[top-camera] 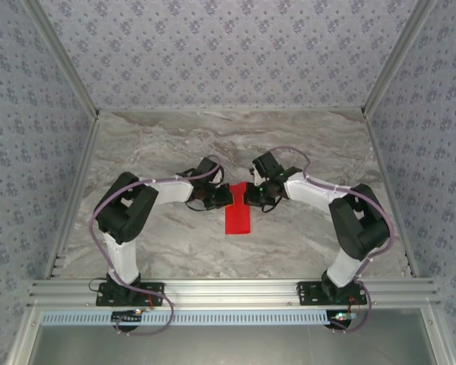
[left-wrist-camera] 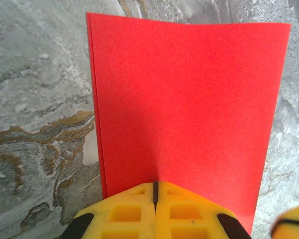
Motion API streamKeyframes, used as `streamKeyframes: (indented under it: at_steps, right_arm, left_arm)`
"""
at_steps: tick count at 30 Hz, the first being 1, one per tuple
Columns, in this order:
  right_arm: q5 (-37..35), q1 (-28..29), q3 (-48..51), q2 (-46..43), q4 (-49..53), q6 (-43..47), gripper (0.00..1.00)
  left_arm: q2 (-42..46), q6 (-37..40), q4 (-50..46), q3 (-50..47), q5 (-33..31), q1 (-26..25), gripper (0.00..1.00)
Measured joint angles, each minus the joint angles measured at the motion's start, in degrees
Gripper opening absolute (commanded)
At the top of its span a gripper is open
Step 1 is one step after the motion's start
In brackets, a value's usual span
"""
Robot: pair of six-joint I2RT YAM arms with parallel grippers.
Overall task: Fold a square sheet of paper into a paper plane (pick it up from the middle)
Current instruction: Hold the square sheet of paper at the center of the table, then fold the square sheet of paper in half at the center of the table.
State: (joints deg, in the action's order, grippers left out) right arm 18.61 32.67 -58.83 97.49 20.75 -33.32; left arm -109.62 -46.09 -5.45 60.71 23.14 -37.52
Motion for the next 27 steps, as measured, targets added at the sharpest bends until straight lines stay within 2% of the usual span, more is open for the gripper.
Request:
streamKeyframes:
  at_steps: [19,27]
  right_arm:
    - [1.4,0.7,-5.8,10.3,0.0,-0.1,0.00]
    - [2.6,-0.3,-5.6,10.5,-0.1,1.7,0.00]
  left_arm:
    - [-0.5,0.0,-3.2,1.8,-0.5,0.0,0.00]
    - [-1.0,0.0,-5.6,3.3,-1.6,-0.3,0.00]
